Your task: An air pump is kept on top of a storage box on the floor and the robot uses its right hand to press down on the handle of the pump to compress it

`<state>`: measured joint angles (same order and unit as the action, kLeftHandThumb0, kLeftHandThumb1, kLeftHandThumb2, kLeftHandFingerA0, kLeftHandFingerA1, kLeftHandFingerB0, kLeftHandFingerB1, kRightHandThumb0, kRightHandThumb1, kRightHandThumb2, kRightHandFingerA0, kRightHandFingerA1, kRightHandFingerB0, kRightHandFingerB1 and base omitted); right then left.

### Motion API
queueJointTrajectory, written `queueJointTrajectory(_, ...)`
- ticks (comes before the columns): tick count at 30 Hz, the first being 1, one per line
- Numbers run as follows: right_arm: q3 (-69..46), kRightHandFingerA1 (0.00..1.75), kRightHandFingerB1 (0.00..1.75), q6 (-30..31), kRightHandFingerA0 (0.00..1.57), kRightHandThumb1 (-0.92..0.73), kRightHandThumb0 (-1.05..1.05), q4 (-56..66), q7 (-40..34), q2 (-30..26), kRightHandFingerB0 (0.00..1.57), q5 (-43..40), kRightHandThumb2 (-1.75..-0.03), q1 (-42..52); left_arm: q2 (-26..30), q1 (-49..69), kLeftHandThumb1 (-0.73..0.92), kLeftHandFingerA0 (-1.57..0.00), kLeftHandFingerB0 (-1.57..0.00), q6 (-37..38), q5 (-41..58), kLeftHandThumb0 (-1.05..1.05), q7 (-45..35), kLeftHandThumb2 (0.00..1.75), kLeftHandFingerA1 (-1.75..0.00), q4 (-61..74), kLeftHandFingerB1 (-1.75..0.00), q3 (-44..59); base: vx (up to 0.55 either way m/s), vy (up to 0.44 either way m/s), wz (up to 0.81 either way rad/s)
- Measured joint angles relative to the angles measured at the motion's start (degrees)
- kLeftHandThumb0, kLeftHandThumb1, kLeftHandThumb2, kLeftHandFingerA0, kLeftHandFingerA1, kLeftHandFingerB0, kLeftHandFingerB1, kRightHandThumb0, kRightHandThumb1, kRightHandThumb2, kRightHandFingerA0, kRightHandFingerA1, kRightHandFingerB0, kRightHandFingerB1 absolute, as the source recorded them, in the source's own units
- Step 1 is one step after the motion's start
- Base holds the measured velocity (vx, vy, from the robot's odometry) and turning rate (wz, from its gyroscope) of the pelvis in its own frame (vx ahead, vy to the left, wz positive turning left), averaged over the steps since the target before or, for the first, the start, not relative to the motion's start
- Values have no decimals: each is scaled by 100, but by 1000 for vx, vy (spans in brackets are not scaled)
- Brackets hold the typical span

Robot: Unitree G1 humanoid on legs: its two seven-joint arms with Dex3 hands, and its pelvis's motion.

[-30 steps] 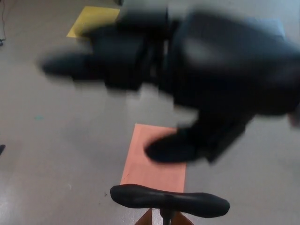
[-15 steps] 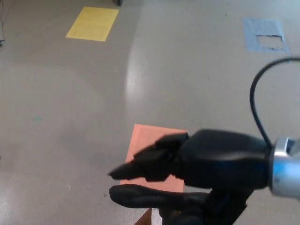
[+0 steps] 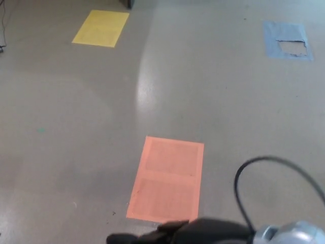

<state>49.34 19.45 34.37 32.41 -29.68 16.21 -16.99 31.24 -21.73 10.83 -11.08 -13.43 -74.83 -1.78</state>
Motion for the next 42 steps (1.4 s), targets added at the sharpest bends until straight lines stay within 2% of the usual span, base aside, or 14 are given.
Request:
queueJointTrajectory(10, 598, 21, 21, -204, 6, -88, -88, -1465, -550, 852, 7, 531, -120, 80, -25, 260, 77, -28, -22, 67, 1, -60, 6, 63, -32, 0, -29, 5, 0, 0, 0)
queueJointTrajectory(11, 645, 24, 25, -221, 7, -85, -86, -1662, -616, 960, 8, 582, -118, 62, -25, 264, 77, -28, -22, 68, 1, -59, 6, 63, -33, 0, -29, 5, 0, 0, 0)
queueJointTrajectory(18, 788, 20, 23, -302, 0, -86, -86, -2814, -982, 1480, 10, 797, -118, -139, -27, 264, 78, -25, -22, 74, 3, -58, 6, 64, -32, 2, -29, 11, 0, 0, 0)
queueJointTrajectory(21, 821, 25, 27, -331, 7, -83, -84, -3358, -1138, 1691, 9, 855, -115, -273, -27, 265, 77, -25, -23, 74, 5, -58, 6, 63, -31, 2, -29, 15, 0, 0, 0)
queueJointTrajectory(26, 836, 26, 28, -364, 9, -83, -85, -4199, -1364, 1960, 9, 922, -115, -473, -28, 265, 77, -27, -24, 74, 7, -58, 6, 63, -32, 2, -29, 21, 0, 0, 0)
queueJointTrajectory(27, 838, 24, 25, -374, 9, -92, -77, -4439, -1425, 2031, 10, 938, -74, -529, -28, 265, 78, -29, -23, 74, 8, -58, 6, 63, -33, 2, -29, 23, 0, 0, 0)
queueJointTrajectory(28, 837, 24, 25, -381, 9, -92, -77, -4626, -1476, 2081, 10, 950, -74, -569, -29, 266, 78, -29, -23, 75, 9, -58, 6, 63, -33, 2, -29, 23, 0, 0, 0)
queueJointTrajectory(29, 838, 27, 31, -393, 9, -80, -83, -4826, -1526, 2132, 9, 963, -112, -608, -29, 266, 78, -29, -23, 75, 9, -59, 6, 63, -33, 2, -29, 23, 0, 0, 0)
queueJointTrajectory(39, 868, 25, 27, -455, 9, -83, -85, -6673, -1981, 2583, 9, 1091, -117, -895, -51, 284, 77, -28, -24, 75, 9, -59, 6, 63, -32, 1, -29, 24, 0, 0, 0)
queueJointTrajectory(40, 874, 22, 26, -466, 6, -80, -85, -6914, -2046, 2645, 9, 1102, -93, -930, -60, 288, 77, -28, -23, 75, 9, -59, 6, 63, -32, 1, -29, 25, 0, 0, 0)
queueJointTrajectory(41, 876, 22, 26, -470, 6, -80, -85, -7017, -2075, 2675, 9, 1108, -93, -946, -64, 290, 77, -28, -23, 75, 9, -59, 6, 63, -32, 2, -29, 25, 0, 0, 0)
queueJointTrajectory(42, 879, 24, 24, -481, 9, -92, -79, -7201, -2129, 2728, 9, 1121, -78, -972, -75, 294, 78, -28, -23, 76, 9, -58, 6, 63, -32, 2, -29, 26, 0, 0, 0)
